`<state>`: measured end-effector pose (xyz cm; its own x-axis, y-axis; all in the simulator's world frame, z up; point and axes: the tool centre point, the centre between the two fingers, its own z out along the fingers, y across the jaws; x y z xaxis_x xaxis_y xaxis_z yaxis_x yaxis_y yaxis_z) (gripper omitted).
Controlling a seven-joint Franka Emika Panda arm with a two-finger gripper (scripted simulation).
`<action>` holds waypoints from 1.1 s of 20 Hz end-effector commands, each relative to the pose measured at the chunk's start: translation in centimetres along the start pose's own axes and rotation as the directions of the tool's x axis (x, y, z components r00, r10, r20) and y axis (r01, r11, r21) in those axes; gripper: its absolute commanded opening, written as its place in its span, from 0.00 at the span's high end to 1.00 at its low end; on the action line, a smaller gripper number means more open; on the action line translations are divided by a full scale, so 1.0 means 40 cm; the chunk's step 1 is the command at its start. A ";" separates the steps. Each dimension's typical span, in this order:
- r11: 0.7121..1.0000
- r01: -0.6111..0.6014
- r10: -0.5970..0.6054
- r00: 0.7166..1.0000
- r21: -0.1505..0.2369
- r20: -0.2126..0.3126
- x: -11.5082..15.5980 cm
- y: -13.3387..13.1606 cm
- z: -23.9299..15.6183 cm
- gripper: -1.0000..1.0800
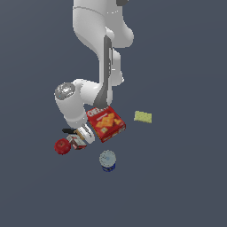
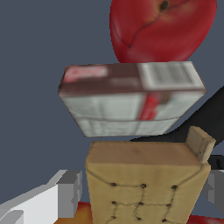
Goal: Pick up a designated object from a clutter of objects.
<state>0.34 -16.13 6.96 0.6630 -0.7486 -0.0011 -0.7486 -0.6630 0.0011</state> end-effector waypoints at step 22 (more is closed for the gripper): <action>1.000 0.000 0.000 1.000 0.002 -0.001 -0.030 -0.031 -0.021 1.00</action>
<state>0.40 -14.96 7.33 0.6621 -0.7494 -0.0008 -0.7494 -0.6621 0.0003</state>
